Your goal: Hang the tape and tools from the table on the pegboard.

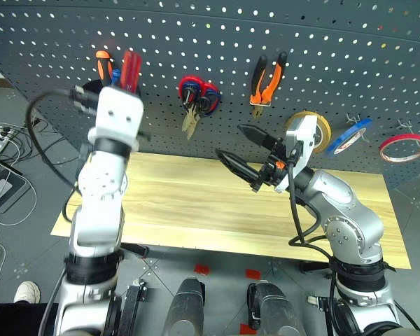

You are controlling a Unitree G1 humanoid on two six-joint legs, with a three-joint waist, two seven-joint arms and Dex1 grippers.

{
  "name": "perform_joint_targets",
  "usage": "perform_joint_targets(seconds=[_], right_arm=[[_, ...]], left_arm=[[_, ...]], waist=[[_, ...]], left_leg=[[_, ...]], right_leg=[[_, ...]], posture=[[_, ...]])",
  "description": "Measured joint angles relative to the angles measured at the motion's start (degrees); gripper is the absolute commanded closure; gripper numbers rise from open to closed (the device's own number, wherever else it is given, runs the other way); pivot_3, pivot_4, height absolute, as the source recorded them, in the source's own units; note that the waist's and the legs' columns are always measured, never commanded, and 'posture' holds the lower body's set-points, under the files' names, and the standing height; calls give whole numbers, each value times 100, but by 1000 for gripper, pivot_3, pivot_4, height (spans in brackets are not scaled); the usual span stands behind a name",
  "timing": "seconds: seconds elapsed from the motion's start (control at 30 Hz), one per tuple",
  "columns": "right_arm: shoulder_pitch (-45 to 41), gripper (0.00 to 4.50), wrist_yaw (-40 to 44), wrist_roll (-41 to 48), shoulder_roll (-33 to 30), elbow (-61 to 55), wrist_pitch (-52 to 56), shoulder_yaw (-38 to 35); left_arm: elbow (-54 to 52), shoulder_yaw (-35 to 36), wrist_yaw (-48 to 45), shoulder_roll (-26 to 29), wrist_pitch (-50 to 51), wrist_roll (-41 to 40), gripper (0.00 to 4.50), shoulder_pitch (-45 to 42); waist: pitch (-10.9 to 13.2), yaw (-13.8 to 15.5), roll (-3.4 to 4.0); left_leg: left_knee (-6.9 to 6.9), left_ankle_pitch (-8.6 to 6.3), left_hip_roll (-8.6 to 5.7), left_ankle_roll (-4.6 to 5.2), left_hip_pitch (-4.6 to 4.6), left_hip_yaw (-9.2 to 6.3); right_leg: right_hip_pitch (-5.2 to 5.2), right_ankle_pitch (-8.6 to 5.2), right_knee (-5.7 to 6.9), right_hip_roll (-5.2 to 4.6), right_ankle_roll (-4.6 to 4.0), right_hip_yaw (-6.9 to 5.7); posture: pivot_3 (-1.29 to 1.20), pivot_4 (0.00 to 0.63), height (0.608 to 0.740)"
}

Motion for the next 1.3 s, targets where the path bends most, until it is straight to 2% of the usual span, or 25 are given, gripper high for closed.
perform_joint_targets(seconds=[0.2, 0.43, 0.87, 1.03, 1.3], right_arm=[[-131, 0, -179, -82, 130, 213, -112, 56], [-131, 0, -224, -145, 101, 321, -123, 46], [-129, 0, -289, -241, 94, 344, -153, 52], [-119, 0, -267, -250, 88, 362, -174, 59], [-110, 0, -292, -265, 77, 363, -208, 101]], left_arm=[[1376, 68, 109, -16, -717, -121, 3564, -1168], [2045, 81, 191, 42, -1173, -216, 3564, -1491], [2379, 260, 298, 239, -1279, -406, 3564, -1768], [2413, 312, 246, 219, -1247, -613, 3564, -2016], [2258, 303, 94, 12, -935, -748, 3564, -1950]], waist=[[-20, 5, -5], [-24, -80, -3], [-60, -124, -3], [-95, -125, -3], [-166, -132, -2]], left_leg=[[2, 0, 1, 0, 0, 2], [3, 0, 4, 0, 1, 2], [3, 0, 9, 0, 0, 4], [5, 0, 8, 0, 0, 6], [10, 0, 3, 0, 0, 4]], right_leg=[[-3, 0, 2, 1, 0, 1], [-5, 0, 7, 5, 0, 2], [-10, 0, 17, 13, 0, 4], [-10, 0, 23, 12, 0, 6], [-7, 0, 29, 9, 0, 6]], posture=[[146, 172, 740], [142, 173, 740], [154, 163, 740], [150, 158, 740], [149, 162, 740]])
